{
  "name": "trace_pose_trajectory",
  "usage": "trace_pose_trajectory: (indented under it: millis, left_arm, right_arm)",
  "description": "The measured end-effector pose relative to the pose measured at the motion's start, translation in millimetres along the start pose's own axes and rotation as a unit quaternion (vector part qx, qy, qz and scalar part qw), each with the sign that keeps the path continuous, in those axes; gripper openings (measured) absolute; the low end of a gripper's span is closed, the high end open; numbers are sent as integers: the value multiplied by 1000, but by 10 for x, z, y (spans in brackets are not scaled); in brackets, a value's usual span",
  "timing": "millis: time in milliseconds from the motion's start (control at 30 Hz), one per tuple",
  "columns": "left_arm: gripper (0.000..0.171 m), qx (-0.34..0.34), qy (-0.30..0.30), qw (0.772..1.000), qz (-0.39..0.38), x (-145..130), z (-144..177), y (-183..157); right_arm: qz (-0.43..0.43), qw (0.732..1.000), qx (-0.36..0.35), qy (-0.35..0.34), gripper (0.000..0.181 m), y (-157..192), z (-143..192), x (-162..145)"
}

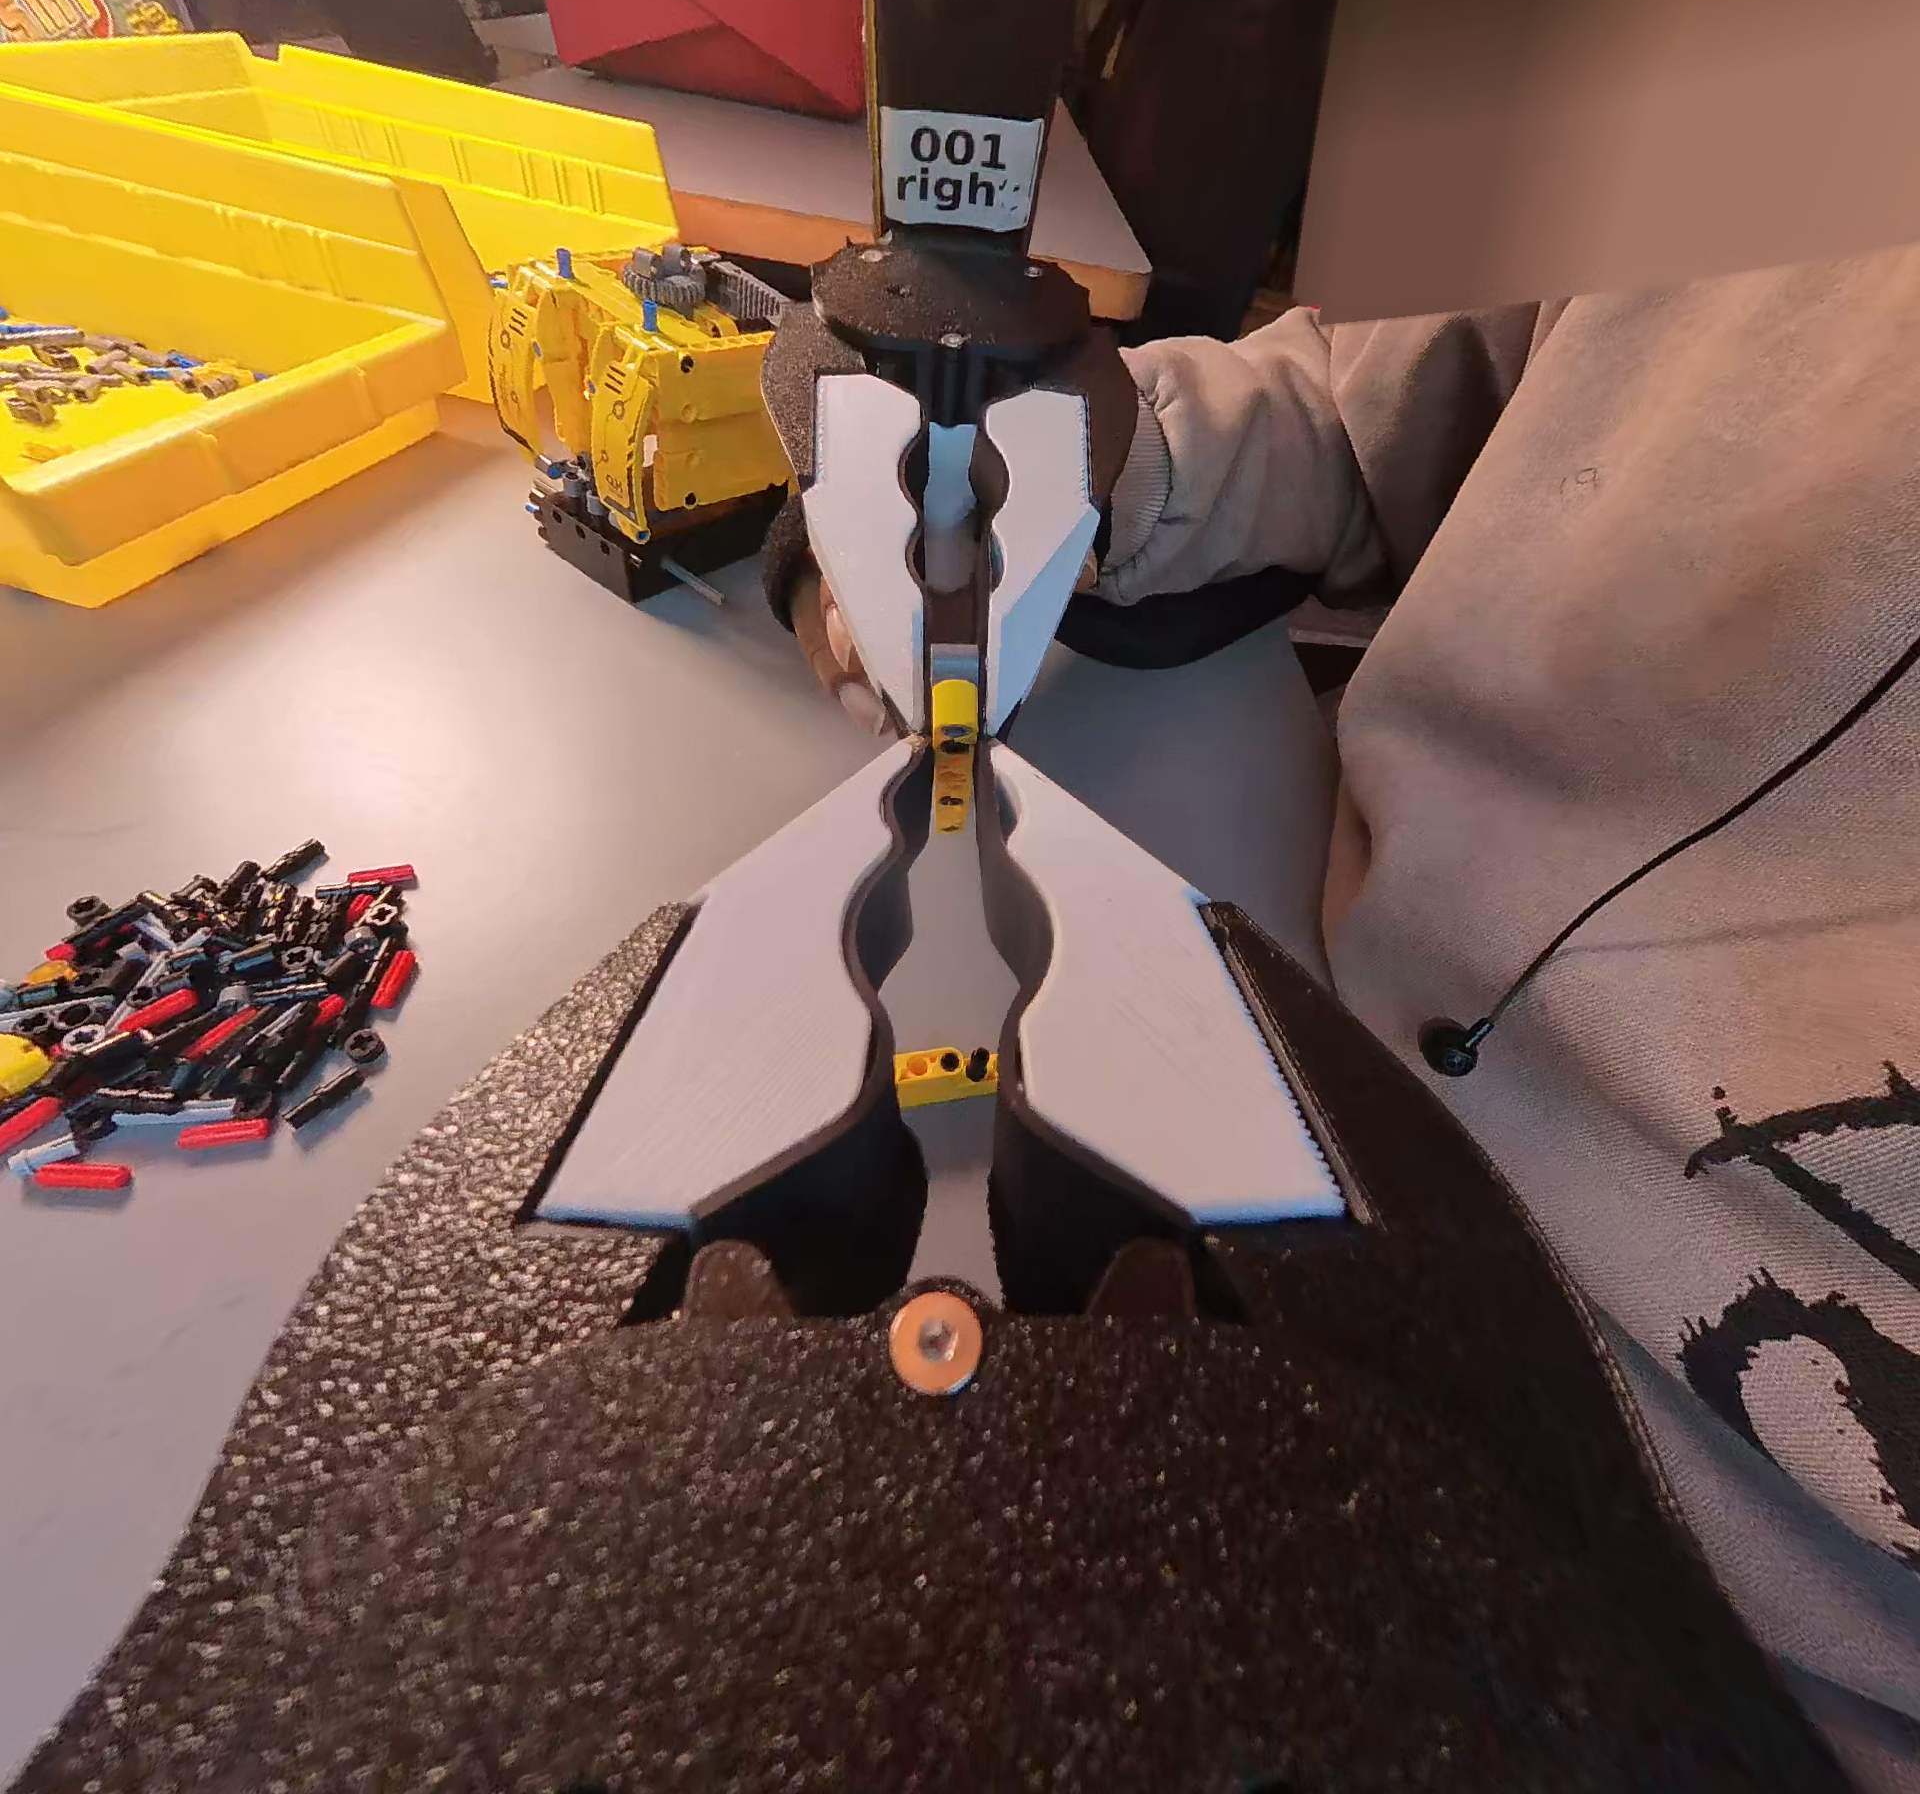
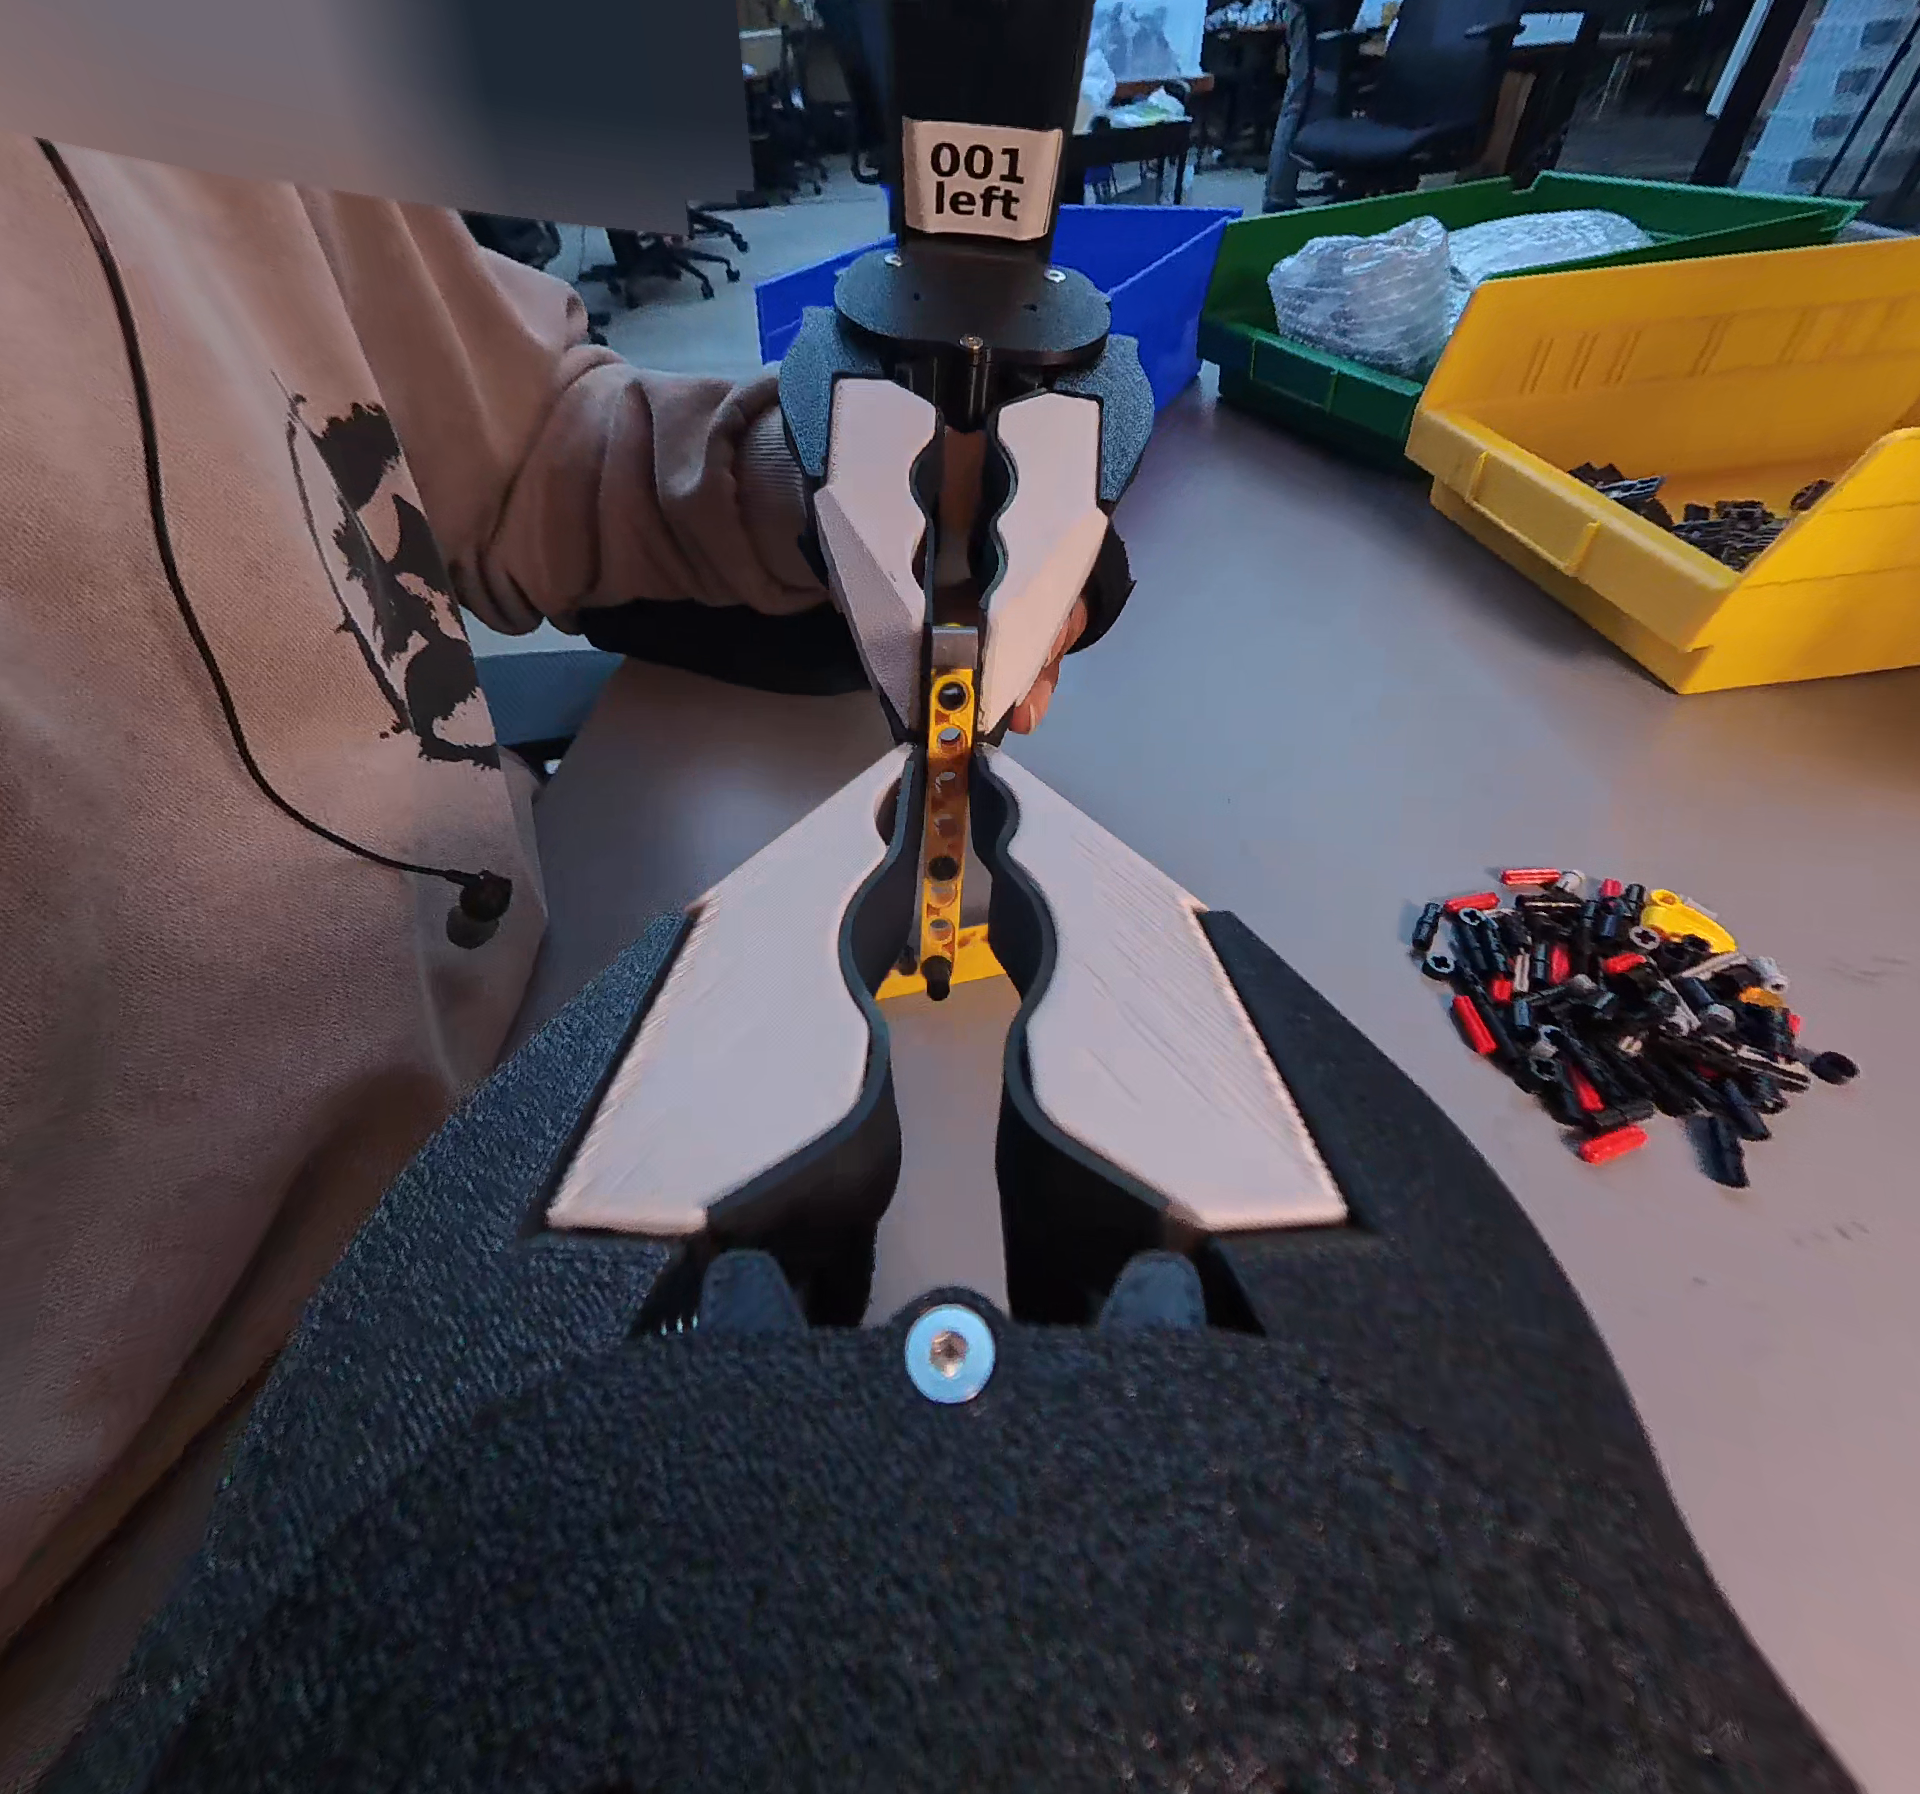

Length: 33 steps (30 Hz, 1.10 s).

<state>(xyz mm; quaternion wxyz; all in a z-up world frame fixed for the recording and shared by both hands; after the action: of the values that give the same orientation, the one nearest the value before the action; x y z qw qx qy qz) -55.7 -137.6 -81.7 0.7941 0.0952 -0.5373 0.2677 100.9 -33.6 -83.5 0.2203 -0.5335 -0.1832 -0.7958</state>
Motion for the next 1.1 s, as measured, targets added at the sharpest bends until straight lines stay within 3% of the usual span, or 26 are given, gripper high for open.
trace_pose_trajectory:
  millis: [467,767,800,833,867,933,1033,1100]
  left_arm:
    - [6,-27,-79,994,65,91,124,45]
    - [5,-38,-84,993,68,110,193,35]
    - [0,-13,-59,996,65,35,216,76]
    - [0,-1,-63,994,90,-69,300,152]
    - [0,-15,-84,990,110,-105,366,190]
    - [0,-25,-67,994,79,-38,230,150]
    - [0,-53,-81,992,80,49,45,100]
    - [29,-58,-89,989,105,50,0,111]
  right_arm:
    - [-72,990,31,-118,5,-77,72,84]
    - [-81,986,39,-138,4,-70,110,125]
    - [-89,978,42,-185,4,-89,195,151]
    - [-135,953,45,-266,4,-214,487,207]
    - [-125,948,-7,-292,2,-296,734,211]
    - [-83,971,-31,-221,5,-136,520,168]
    - [-85,978,-7,-191,6,-105,304,140]
    - [-108,976,0,-191,6,-194,316,127]
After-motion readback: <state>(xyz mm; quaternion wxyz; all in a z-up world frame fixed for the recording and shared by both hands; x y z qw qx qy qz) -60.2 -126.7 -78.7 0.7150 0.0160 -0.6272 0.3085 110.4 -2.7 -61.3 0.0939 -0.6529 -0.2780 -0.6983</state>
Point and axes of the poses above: each gripper's, where its closed fingertips meet, z back along the fingers, x out of its top, y = z × x across the jaws, the point moved 10 cm from there along z, back along the fingers, and after that the axes turned 10 degrees about y, right-handed, at the moved point
